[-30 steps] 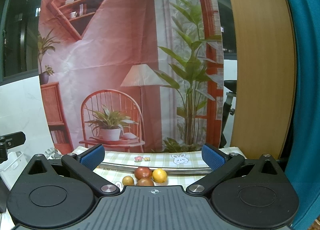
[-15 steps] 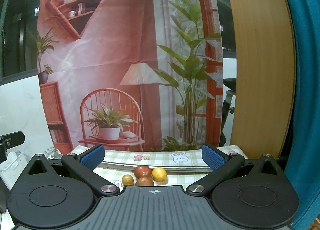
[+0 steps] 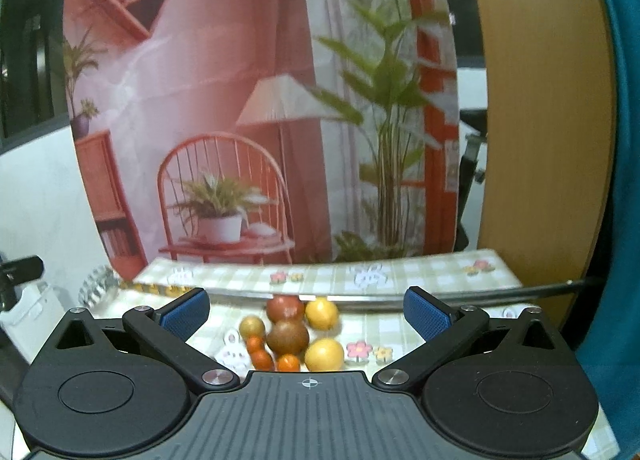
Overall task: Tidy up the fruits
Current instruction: 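Grasp the small brown round fruit with the left tool while the right tool approaches the grapefruit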
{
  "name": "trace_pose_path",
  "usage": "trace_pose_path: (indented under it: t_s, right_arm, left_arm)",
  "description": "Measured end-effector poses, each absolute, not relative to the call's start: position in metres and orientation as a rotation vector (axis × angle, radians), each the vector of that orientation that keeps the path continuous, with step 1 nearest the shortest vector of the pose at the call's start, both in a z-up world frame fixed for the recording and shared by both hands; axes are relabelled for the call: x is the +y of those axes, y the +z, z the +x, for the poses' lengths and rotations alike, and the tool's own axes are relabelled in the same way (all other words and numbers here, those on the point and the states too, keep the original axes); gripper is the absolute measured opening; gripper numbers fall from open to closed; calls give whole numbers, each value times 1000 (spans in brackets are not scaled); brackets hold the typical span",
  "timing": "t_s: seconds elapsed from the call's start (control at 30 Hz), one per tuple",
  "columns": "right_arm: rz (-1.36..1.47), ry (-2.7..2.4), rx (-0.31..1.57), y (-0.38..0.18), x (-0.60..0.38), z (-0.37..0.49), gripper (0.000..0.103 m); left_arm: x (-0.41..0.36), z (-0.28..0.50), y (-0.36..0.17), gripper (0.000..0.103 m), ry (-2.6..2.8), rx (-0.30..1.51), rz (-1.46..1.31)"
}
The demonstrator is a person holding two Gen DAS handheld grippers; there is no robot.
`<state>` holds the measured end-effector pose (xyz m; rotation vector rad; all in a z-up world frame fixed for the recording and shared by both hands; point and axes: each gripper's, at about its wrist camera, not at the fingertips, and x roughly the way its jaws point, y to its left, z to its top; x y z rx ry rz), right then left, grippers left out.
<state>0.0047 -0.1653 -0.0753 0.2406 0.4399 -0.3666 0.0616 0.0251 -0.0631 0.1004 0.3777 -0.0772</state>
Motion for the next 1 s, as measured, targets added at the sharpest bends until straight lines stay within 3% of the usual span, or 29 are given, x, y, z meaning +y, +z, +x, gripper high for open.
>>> trace_pose_path:
  t_s: [0.1, 0.3, 0.4, 0.63, 0.77, 1.0]
  right_arm:
    - [263, -364, 471, -95, -177, 19, 103]
    - [250, -379, 516, -127, -192, 49, 103]
    - [255, -368, 523, -140, -198, 64, 103]
    - [271, -348, 560, -165, -213, 92, 103]
    - [309, -325, 580, -178, -223, 102, 103]
    - [292, -329, 601, -193, -234, 120, 103]
  left_arm:
    - [33, 82, -82, 98, -87, 442, 97]
    - [43, 128, -123, 69, -150, 574, 51]
    - [41, 154, -147, 62, -181, 632, 50]
    - [31, 216, -203, 57, -290, 794, 1]
    - [27, 248, -237, 48, -310, 882, -49]
    - [15, 272, -264, 48, -331, 938, -42]
